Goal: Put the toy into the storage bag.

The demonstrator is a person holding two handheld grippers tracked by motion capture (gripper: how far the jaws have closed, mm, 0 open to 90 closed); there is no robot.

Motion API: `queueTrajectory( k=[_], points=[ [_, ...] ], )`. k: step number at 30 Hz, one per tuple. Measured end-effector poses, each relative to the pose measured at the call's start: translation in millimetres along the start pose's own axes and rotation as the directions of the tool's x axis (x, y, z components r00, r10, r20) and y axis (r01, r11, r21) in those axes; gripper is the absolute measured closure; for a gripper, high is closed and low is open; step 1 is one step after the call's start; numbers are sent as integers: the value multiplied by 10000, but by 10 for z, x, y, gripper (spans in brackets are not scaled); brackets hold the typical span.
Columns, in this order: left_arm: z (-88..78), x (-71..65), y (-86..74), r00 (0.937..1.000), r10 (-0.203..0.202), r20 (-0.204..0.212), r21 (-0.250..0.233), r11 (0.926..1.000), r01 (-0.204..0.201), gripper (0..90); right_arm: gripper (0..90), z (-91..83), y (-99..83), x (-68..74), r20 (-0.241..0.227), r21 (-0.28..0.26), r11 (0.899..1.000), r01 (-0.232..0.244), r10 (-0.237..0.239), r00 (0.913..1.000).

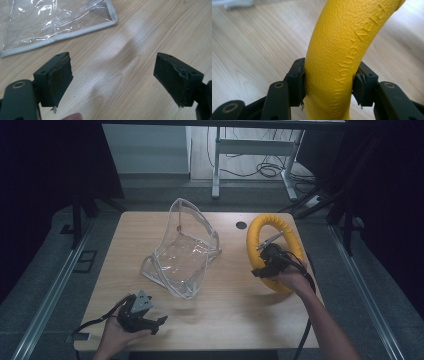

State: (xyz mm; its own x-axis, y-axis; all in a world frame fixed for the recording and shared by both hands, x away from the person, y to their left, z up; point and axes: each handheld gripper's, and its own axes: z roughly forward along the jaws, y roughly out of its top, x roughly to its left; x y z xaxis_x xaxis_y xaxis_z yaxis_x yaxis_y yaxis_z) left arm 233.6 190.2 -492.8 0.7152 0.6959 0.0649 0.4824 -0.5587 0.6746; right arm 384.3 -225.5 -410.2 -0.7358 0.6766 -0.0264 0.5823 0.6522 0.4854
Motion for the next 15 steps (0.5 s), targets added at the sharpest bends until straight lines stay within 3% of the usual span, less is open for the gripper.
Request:
queueTrajectory(
  k=[2,9,15],
  points=[
    [2,-1,1,10000,2,4,12,10000,-2,151,508,-81,12,-21,73,-408,9991,-120,123,9999],
    [-1,1,1,10000,-10,-21,3,10000,10,151,509,-223,29,-39,217,-1097,9939,-130,155,9996],
    [3,0,1,10000,3,-25,32,10000,-3,151,508,-382,56,-24,239,-1903,9814,-258,309,9992]
  ],
)
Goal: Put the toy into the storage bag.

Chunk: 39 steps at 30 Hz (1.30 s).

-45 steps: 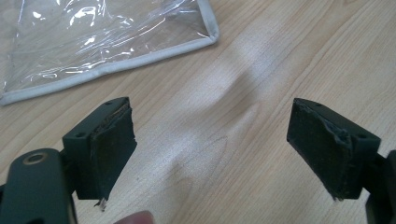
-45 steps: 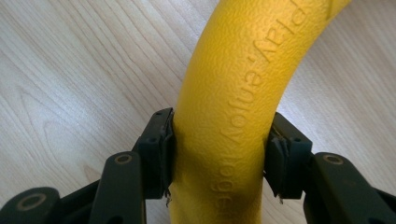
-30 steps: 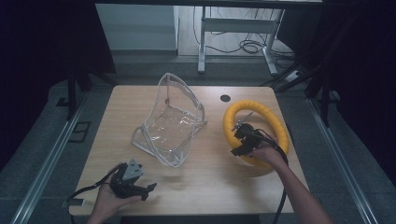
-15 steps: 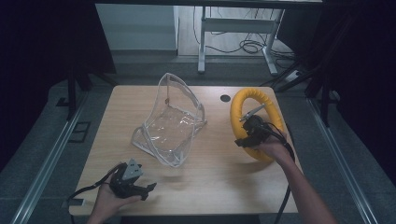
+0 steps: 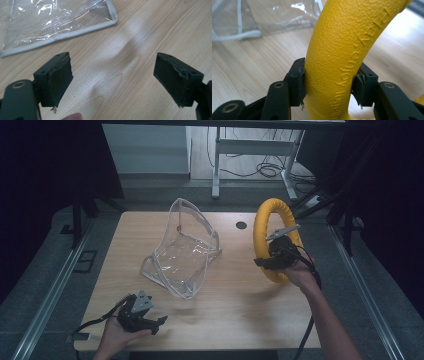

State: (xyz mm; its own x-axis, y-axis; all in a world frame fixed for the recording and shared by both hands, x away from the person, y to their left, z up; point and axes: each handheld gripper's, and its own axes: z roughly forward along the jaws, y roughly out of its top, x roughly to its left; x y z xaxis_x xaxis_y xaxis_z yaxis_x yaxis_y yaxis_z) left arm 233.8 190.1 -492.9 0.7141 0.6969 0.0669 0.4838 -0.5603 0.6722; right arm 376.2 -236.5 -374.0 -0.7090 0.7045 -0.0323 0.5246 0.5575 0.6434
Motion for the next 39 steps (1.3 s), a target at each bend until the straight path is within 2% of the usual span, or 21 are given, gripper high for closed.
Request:
queueTrajectory(
  k=[8,15,18,19,26,32,34,35,37,39],
  points=[
    [3,0,0,10000,14,-15,13,10000,-14,151,507,-199,75,48,-109,-1001,9950,34,-46,9999],
    [7,-2,-1,10000,3,-8,-6,10000,-3,151,506,-290,123,105,-430,-1891,9819,-73,-8,9991],
    [7,0,-1,10000,28,-21,5,10000,-28,151,506,-292,128,117,-503,-1988,9800,-79,-22,9987],
    [8,-1,-1,10000,25,-16,3,10000,-25,151,506,-292,131,130,-582,-2173,9760,-152,26,9983],
    [13,-1,-1,10000,26,-7,28,10000,-26,151,505,-280,139,150,-794,-2466,9688,-248,53,9968],
    [12,-1,-1,10000,23,-13,24,10000,-23,151,504,-278,157,186,-923,-2836,9585,-287,25,9957],
    [15,-1,-1,10000,30,-22,35,10000,-30,151,505,-288,167,205,-990,-2996,9536,-294,-4,9951],
    [16,-2,-1,10000,19,-12,36,10000,-19,151,504,-303,182,229,-1034,-3179,9477,-282,-51,9946],
    [18,-4,0,10000,9,5,33,10000,-9,151,504,-306,187,238,-1031,-3244,9455,-275,-65,9946],
    [18,-5,-1,10000,18,0,48,10000,-18,151,504,-315,203,273,-1114,-3455,9380,-269,-126,9937]
  ],
)
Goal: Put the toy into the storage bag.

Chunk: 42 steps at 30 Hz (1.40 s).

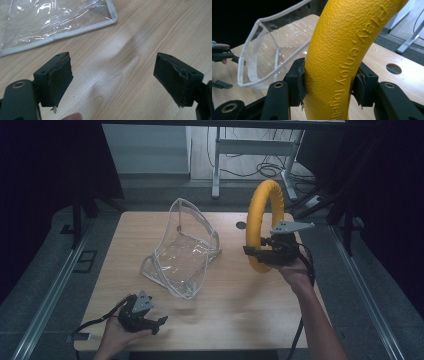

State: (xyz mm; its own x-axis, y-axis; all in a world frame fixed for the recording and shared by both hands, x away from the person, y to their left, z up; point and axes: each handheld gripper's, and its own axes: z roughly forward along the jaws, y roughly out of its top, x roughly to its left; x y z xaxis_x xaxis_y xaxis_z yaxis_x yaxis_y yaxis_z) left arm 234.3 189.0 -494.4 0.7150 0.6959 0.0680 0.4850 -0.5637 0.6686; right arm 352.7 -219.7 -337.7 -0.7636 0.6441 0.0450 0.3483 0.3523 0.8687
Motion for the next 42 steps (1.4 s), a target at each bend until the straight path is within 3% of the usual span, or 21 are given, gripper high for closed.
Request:
queueTrajectory(
  k=[7,28,42],
  points=[
    [1,1,0,10000,14,-5,7,10000,-14,151,502,26,14,37,-180,-508,9987,20,-29,9998],
    [14,-5,-3,10000,59,-11,64,10000,-59,151,499,118,47,188,-998,-1237,9922,-131,7,9950],
    [25,-10,-5,10000,76,-14,90,9999,-76,151,498,99,100,265,-1273,-1719,9850,-165,-56,9919]
  ],
)
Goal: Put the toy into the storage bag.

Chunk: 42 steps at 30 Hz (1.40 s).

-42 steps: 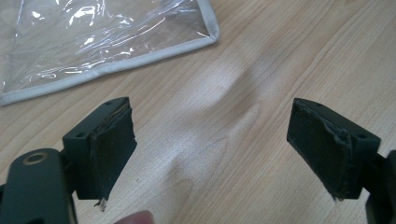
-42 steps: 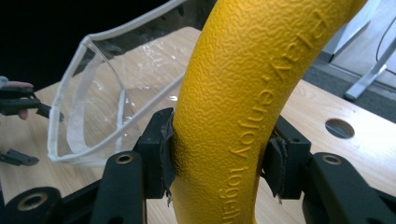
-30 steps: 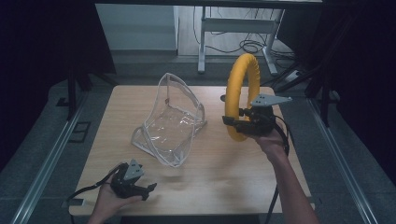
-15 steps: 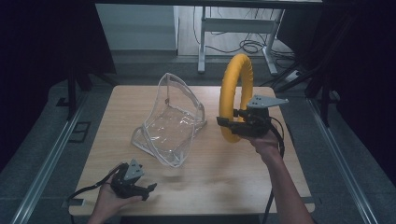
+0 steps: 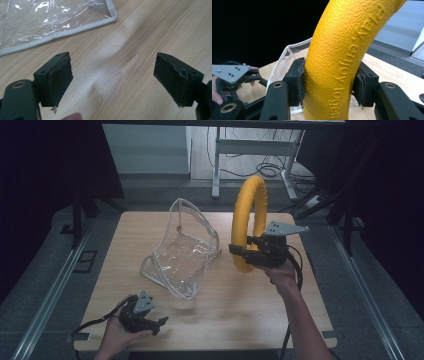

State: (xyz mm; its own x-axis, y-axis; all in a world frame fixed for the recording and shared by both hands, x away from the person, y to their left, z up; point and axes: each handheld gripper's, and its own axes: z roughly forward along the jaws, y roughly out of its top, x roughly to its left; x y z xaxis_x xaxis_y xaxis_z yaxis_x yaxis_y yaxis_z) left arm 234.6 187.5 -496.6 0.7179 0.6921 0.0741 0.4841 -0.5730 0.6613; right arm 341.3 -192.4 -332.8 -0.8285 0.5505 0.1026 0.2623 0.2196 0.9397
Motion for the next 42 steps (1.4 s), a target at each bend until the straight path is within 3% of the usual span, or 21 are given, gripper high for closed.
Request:
queueTrajectory(
  k=[21,42],
  points=[
    [6,0,0,10000,31,34,103,9999,-31,151,497,-34,197,197,-480,-798,9966,225,-264,9985],
    [-9,2,0,10000,6,77,82,10000,-7,151,496,-8,574,479,-880,-1558,9847,783,-928,9918]
  ],
)
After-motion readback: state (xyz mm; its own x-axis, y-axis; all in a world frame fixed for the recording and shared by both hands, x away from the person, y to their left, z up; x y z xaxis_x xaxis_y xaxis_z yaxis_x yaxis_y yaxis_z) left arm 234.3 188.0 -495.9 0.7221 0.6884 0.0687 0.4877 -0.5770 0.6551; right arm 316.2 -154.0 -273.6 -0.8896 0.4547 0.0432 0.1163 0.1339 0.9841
